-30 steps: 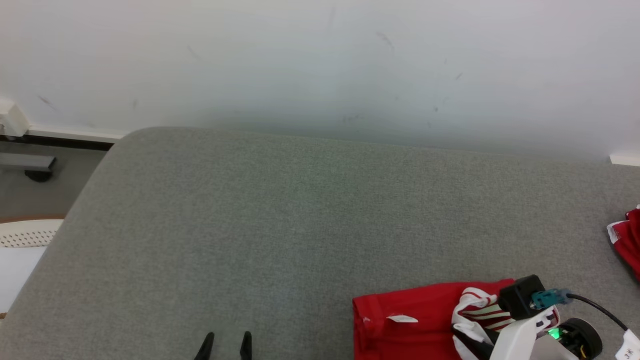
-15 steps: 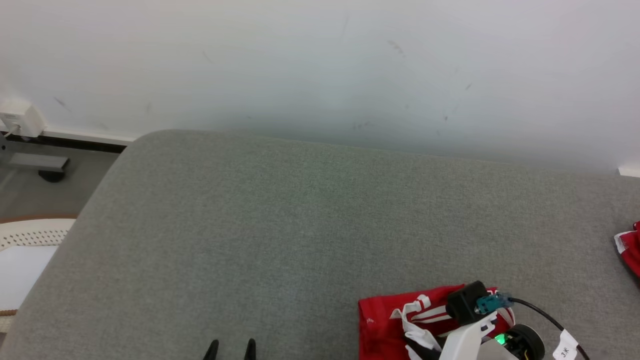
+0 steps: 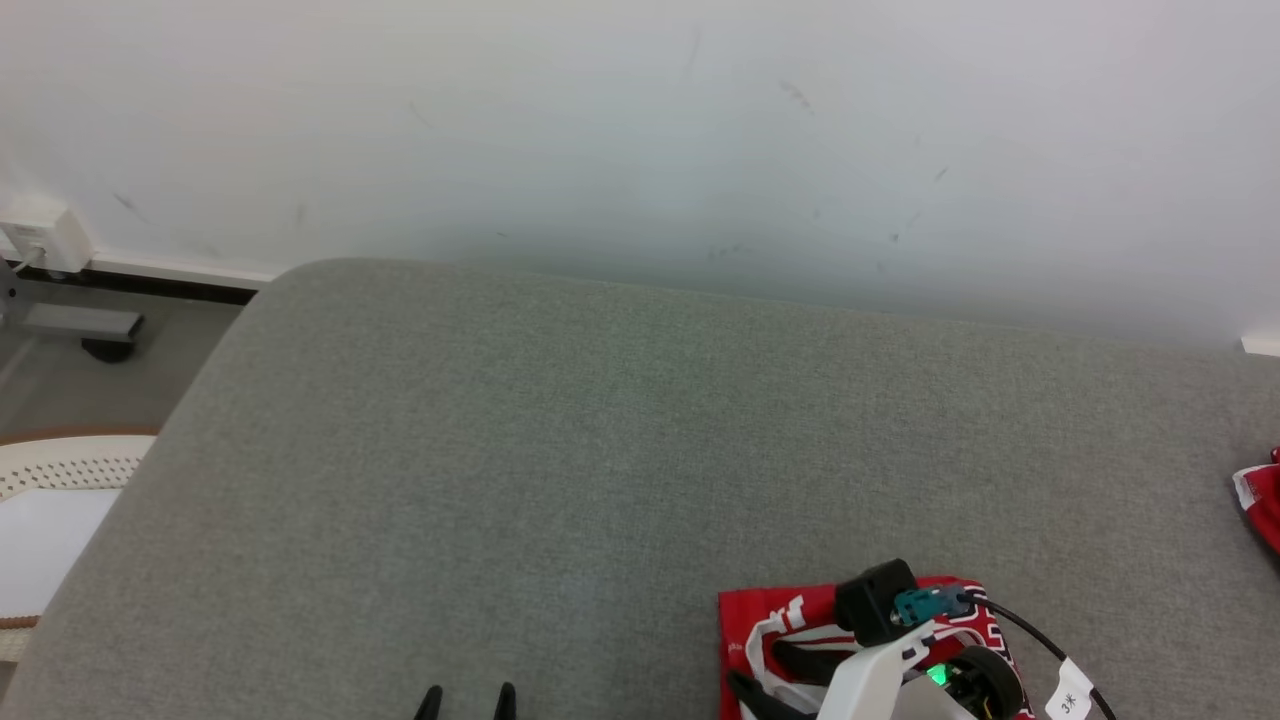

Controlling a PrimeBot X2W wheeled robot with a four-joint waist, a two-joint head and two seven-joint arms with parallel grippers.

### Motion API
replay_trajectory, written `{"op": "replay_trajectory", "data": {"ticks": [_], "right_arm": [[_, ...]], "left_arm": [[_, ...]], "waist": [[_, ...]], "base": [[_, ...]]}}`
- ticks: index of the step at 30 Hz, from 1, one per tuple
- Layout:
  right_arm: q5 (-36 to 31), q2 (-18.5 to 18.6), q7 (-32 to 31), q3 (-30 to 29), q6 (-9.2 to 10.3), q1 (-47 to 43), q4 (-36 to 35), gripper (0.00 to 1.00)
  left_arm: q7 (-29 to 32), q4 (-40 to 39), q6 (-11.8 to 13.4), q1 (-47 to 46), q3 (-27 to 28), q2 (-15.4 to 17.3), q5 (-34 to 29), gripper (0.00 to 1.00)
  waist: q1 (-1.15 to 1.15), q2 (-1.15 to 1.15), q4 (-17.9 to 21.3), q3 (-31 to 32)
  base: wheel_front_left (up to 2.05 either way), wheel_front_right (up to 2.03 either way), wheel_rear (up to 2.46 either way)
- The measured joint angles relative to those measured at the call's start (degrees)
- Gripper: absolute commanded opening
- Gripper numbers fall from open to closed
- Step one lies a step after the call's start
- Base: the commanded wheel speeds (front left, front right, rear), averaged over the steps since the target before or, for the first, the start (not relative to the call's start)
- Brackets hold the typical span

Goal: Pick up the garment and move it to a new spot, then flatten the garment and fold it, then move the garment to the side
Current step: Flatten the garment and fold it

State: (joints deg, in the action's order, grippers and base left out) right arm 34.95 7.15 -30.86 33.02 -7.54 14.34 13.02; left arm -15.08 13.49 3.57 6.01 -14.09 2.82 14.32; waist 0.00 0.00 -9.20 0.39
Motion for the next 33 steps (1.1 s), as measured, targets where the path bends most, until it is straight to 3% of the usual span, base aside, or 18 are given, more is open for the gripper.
{"op": "replay_trajectory", "data": {"ticks": [9,17,24,28,33], "right_arm": [[5.21,-3.28,5.39,-1.57,0.00,-0.33,-4.77,1.00],[7.30,-2.35,9.54,-8.13,-0.01,-5.49,-15.95,1.00],[0.49,4.41,16.73,-18.44,0.00,-11.14,-21.89,1.00],[-4.71,6.90,22.31,-25.99,0.00,-14.69,-20.50,1.00],[-9.40,7.44,28.56,-32.89,0.00,-18.18,-15.91,1.00]], "left_arm": [[0.00,-0.04,0.35,0.09,0.51,0.00,0.18,1.00],[0.00,-0.37,0.52,0.49,1.09,0.00,0.18,1.00],[0.00,-0.69,0.53,1.02,2.00,0.00,0.14,1.00],[0.00,-1.40,0.52,1.03,2.47,-0.01,-0.18,1.00],[0.00,-2.20,0.46,1.27,2.80,-0.01,-0.48,1.00]], "waist": [[0.00,0.00,0.53,0.38],[0.00,0.00,1.52,1.25],[0.00,0.00,2.53,2.06],[0.00,0.00,2.97,2.47],[0.00,0.00,3.26,2.58]], "base": [[0.00,0.00,0.00],[0.00,0.00,0.00],[0.00,0.00,0.00],[0.00,0.00,0.00],[0.00,0.00,0.00]]}}
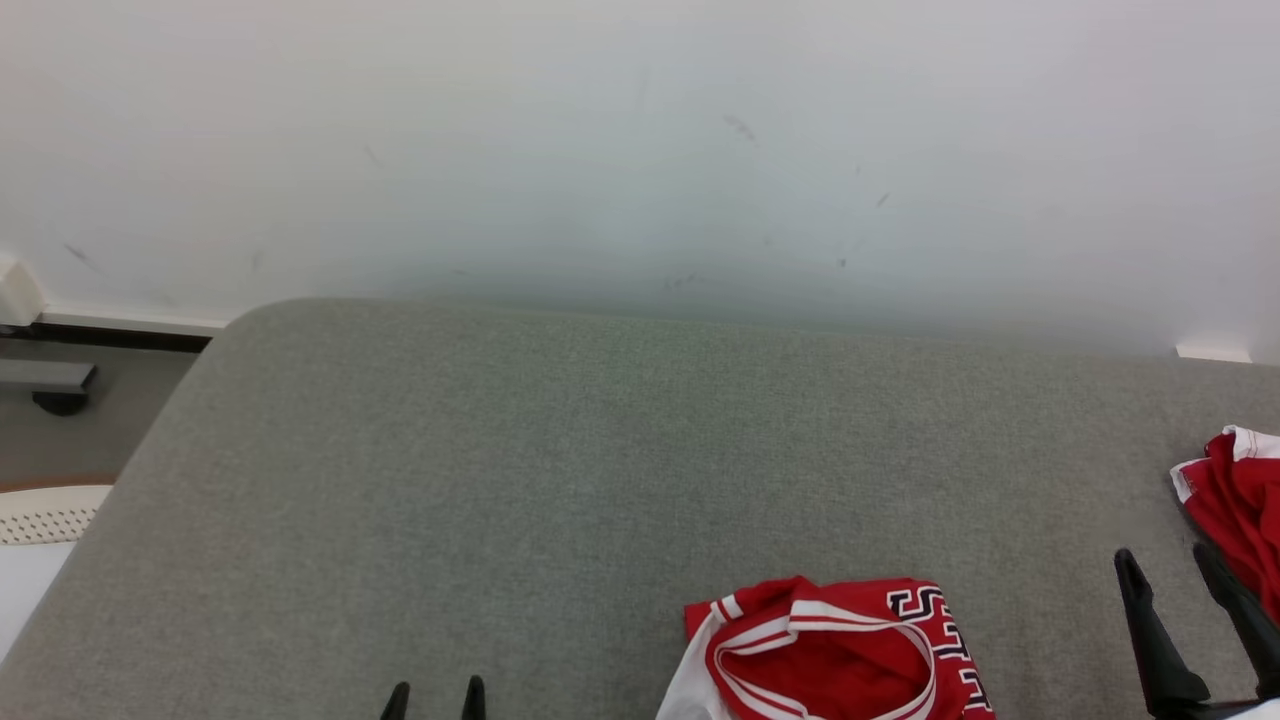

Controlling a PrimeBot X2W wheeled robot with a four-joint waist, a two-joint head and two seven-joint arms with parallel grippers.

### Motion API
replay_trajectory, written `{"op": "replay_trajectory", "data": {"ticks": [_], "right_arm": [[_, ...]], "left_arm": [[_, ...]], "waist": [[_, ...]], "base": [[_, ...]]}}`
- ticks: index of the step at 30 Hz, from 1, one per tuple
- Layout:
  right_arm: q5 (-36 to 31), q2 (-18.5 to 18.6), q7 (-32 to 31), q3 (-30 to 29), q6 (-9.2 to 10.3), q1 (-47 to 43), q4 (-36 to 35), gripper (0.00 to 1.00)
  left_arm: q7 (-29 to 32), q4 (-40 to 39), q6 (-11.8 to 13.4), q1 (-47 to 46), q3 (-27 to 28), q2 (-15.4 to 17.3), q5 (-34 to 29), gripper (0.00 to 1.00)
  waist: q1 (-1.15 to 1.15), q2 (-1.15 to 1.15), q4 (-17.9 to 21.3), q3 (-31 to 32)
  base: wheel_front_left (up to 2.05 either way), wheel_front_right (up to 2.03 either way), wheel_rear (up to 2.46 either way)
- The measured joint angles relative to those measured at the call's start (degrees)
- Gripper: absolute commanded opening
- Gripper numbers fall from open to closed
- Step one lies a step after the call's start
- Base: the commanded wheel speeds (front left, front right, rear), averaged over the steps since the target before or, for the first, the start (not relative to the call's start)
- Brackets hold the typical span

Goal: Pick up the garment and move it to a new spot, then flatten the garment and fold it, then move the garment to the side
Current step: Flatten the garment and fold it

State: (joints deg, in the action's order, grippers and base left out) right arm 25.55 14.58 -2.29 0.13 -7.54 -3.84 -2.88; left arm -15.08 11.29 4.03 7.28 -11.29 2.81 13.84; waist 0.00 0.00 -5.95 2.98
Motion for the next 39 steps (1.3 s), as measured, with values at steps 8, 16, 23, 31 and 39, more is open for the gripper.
{"op": "replay_trajectory", "data": {"ticks": [8,16,23,31,39], "right_arm": [[-1.96,1.01,3.14,7.08,0.00,0.62,10.91,0.00],[-2.27,0.14,6.57,19.02,-0.01,5.08,20.20,0.00],[-2.18,-1.99,7.68,28.37,-0.01,8.65,25.24,0.00],[-1.13,-4.25,7.82,36.90,-0.01,14.00,29.08,0.00],[0.15,-7.44,7.14,42.80,-0.01,19.72,34.64,0.00]], "left_arm": [[0.00,-0.33,-0.46,-0.06,-0.14,0.00,-0.13,1.00],[0.00,0.14,-0.68,-0.54,-0.35,0.00,-0.14,1.00],[0.00,0.64,-0.97,-0.58,-0.41,0.00,-0.15,1.00],[0.00,0.73,-0.91,-0.81,-0.64,0.00,-0.14,1.00],[0.00,1.19,-0.70,-1.02,-1.83,0.00,0.36,1.00]], "waist": [[0.00,0.00,-0.15,-0.96],[0.00,0.00,-1.97,-1.68],[0.00,0.00,-3.49,-1.80],[0.00,0.00,-4.86,-1.81],[0.00,0.00,-5.98,-1.86]], "base": [[0.00,0.00,0.00],[0.00,0.00,0.00],[0.00,0.00,0.00],[0.00,0.00,0.00],[0.00,0.00,0.00]]}}
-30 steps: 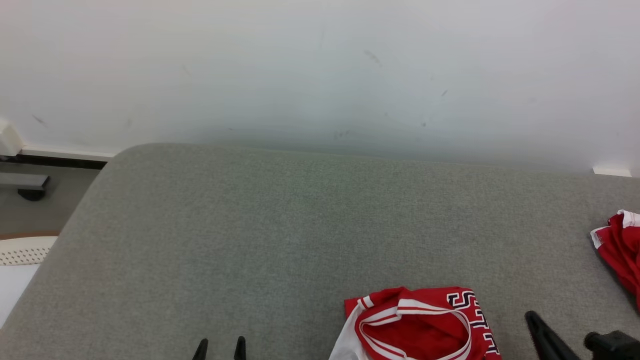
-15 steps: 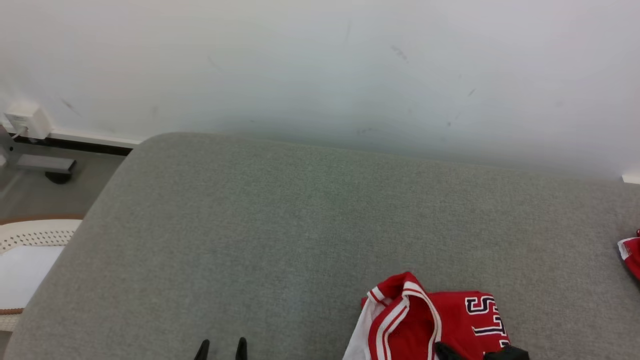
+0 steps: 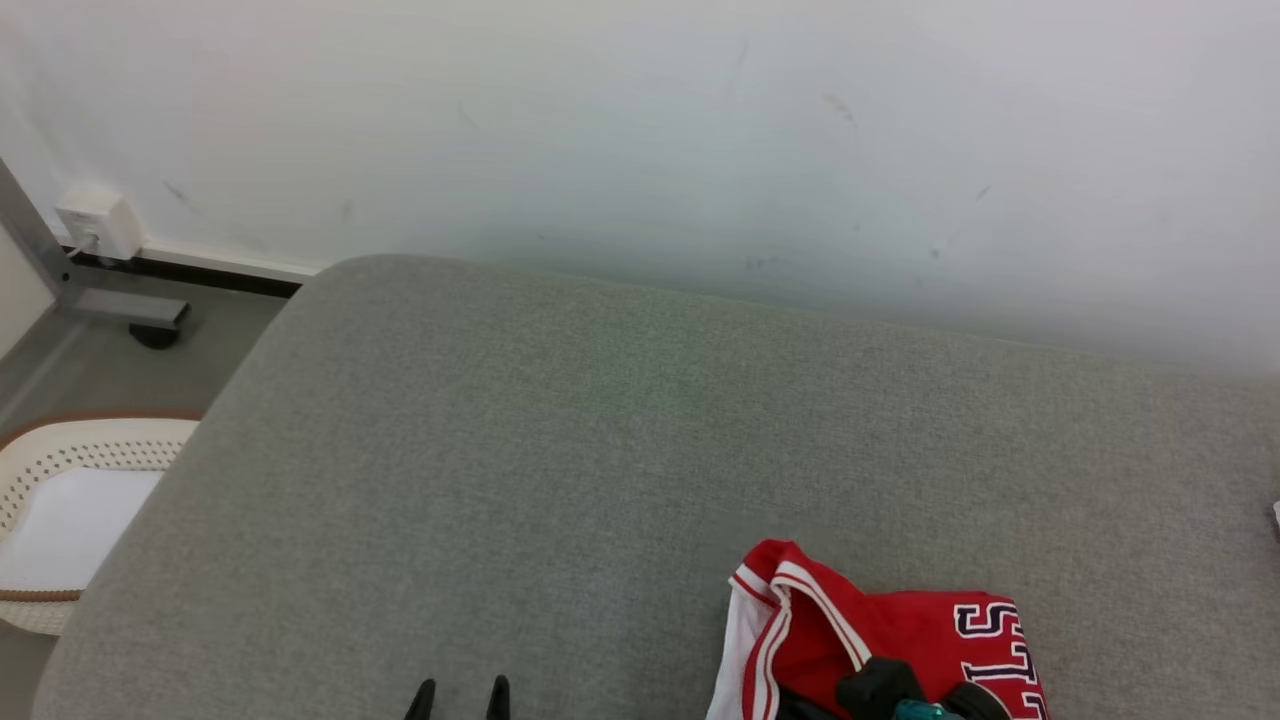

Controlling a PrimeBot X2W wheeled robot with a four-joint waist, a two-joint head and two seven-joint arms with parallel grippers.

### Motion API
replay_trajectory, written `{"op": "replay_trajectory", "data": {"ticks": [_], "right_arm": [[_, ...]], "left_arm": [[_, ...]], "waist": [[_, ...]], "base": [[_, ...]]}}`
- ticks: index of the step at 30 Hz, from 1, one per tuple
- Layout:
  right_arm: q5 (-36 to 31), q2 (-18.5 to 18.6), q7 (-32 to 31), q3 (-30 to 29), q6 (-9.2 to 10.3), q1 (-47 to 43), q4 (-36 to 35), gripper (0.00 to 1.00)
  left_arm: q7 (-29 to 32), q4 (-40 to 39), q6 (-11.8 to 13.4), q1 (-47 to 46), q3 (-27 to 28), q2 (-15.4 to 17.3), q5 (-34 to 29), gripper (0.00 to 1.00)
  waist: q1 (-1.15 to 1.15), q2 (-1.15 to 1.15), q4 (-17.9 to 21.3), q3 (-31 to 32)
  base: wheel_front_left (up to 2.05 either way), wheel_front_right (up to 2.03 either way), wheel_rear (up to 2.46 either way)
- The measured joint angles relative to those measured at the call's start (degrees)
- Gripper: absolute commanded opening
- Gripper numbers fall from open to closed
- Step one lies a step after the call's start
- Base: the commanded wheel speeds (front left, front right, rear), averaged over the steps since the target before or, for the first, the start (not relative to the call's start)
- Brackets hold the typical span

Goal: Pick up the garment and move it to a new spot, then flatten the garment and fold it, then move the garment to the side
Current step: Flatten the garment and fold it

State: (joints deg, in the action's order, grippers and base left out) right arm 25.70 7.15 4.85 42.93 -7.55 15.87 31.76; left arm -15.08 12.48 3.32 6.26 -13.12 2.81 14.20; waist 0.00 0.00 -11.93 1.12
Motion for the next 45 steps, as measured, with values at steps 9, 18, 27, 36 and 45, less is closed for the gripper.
{"op": "replay_trajectory", "data": {"ticks": [9,18,27,36,45], "right_arm": [[3.10,-2.99,-1.27,8.49,0.00,5.45,6.47,0.00],[6.76,-2.79,2.31,10.90,0.00,7.83,6.53,0.00],[7.40,7.46,7.01,-1.21,0.00,4.31,-4.44,0.57],[0.87,11.61,9.50,-25.50,0.01,-7.66,-13.24,1.00],[-4.32,5.99,10.13,-39.23,0.00,-19.58,-17.62,1.00]], "left_arm": [[0.00,0.35,0.60,-0.38,-1.29,0.00,1.13,1.00],[0.00,0.20,1.27,-0.09,-0.67,0.00,1.67,1.00],[0.00,-1.33,1.24,0.88,1.64,0.01,1.02,1.00],[0.00,-2.85,-0.11,0.78,1.99,0.00,-0.71,1.00],[-0.01,-2.86,-1.93,0.81,1.37,0.00,-2.40,1.00]], "waist": [[0.00,0.00,-1.76,0.17],[0.00,0.00,-1.18,1.04],[0.00,0.00,2.23,2.57],[0.00,0.00,6.43,3.48],[0.00,0.00,9.44,4.48]], "base": [[0.00,0.00,0.00],[0.00,0.00,0.00],[0.00,0.00,0.00],[0.00,0.00,0.00],[0.00,0.00,0.00]]}}
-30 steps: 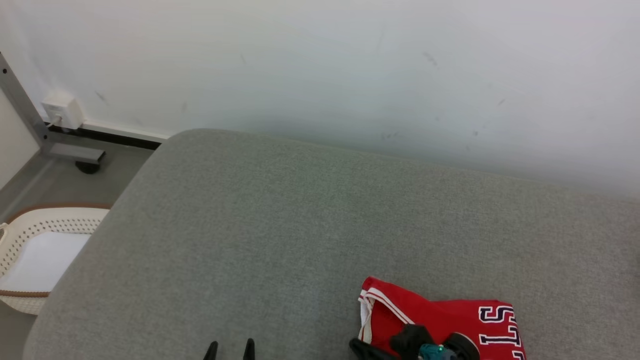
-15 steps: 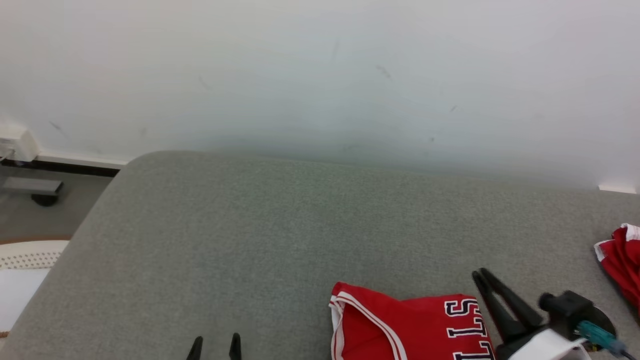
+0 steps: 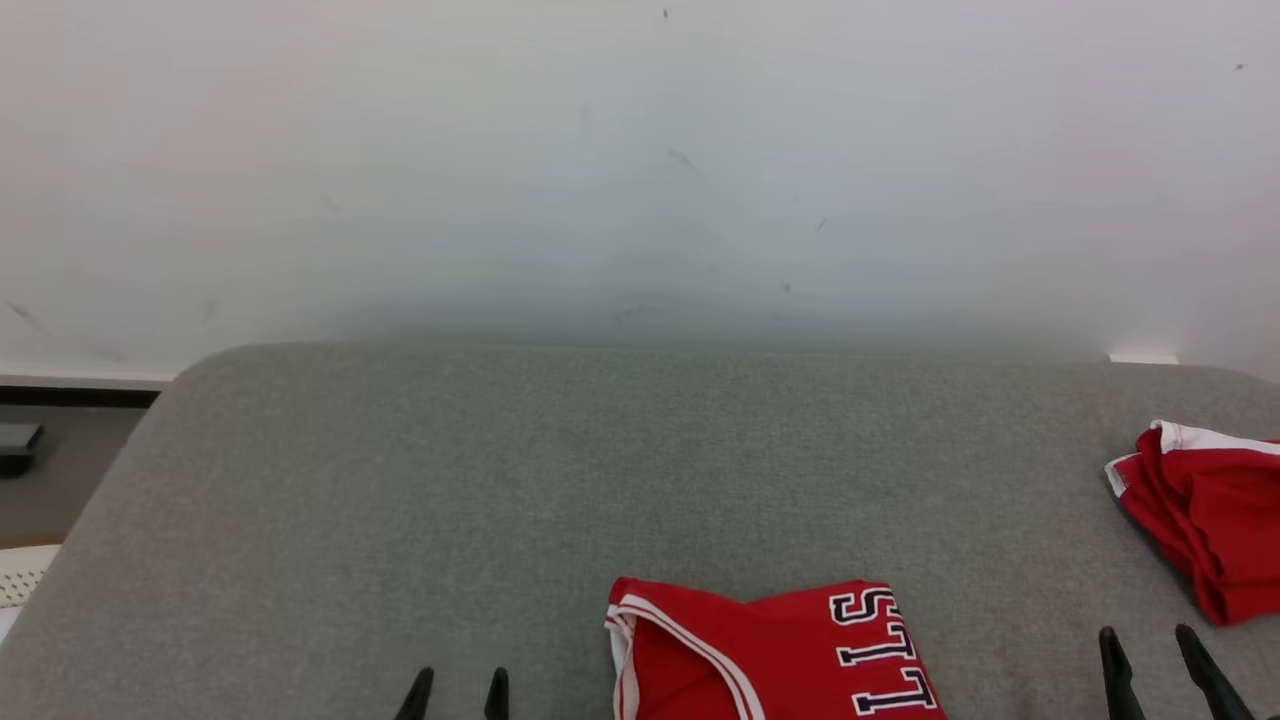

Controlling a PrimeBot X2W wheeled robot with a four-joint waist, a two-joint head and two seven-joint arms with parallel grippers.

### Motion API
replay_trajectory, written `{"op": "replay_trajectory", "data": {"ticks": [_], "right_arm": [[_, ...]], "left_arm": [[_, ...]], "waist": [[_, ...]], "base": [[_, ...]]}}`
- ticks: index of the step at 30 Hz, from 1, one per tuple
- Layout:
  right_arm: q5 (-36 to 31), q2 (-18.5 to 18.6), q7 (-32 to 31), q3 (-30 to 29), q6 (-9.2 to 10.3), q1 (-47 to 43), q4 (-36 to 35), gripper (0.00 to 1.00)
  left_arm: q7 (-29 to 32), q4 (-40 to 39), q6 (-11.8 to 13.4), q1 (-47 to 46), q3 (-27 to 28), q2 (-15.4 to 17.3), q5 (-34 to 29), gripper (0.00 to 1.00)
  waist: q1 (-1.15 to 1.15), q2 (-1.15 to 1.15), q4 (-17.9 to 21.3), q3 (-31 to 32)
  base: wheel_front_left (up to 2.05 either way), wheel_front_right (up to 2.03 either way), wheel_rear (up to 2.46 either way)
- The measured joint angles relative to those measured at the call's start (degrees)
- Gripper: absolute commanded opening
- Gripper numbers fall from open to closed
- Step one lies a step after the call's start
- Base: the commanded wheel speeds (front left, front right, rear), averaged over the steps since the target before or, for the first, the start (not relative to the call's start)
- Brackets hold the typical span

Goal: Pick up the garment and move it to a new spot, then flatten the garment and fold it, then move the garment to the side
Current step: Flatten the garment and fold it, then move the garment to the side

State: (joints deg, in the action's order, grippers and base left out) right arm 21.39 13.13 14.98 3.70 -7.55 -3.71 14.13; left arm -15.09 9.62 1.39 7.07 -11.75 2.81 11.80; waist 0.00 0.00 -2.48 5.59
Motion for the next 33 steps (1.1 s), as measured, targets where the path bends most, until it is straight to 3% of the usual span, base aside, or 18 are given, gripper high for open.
{"op": "replay_trajectory", "data": {"ticks": [6,14,18,21,25,29,33], "right_arm": [[-1.79,-3.77,0.04,-3.42,0.00,-3.88,-0.85,1.00],[-2.14,-4.26,0.05,-2.82,0.00,-3.78,0.03,1.00],[3.53,-4.13,-0.41,-0.93,0.01,-2.63,1.08,1.00],[13.54,-2.49,-6.41,2.92,0.00,0.08,-0.25,1.00],[25.49,3.90,-21.72,8.20,0.09,3.94,-1.85,1.00],[31.81,10.04,-36.40,11.11,0.10,7.54,-0.01,1.00],[37.42,11.44,-44.92,11.69,0.10,10.94,3.07,1.00]], "left_arm": [[0.01,0.41,-0.88,0.00,-0.33,0.00,-0.88,1.00],[0.01,0.94,-1.71,0.17,0.07,0.00,-1.68,1.00],[0.01,1.01,-1.88,0.19,-0.11,0.00,-1.76,1.00],[0.01,0.99,-1.97,0.19,-0.48,0.00,-1.77,1.00],[0.01,1.04,-2.13,-0.01,-1.19,-0.01,-1.82,1.00],[0.01,1.24,-2.29,-0.74,-1.66,-0.01,-1.81,1.00],[0.01,1.70,-2.02,-1.25,-2.15,-0.01,-1.58,1.00]], "waist": [[0.00,0.00,1.87,-0.12],[0.00,0.00,2.49,-0.20],[0.00,0.00,1.95,-0.35],[0.00,0.00,1.50,-0.90],[0.00,0.00,0.54,-2.02],[0.00,0.00,-1.18,-3.11],[0.00,0.00,-3.43,-4.16]], "base": [[0.00,0.00,0.00],[0.00,0.00,0.00],[0.00,0.00,0.00],[0.00,0.00,0.00],[0.00,0.00,0.00],[0.00,0.00,0.00],[0.00,0.00,0.00]]}}
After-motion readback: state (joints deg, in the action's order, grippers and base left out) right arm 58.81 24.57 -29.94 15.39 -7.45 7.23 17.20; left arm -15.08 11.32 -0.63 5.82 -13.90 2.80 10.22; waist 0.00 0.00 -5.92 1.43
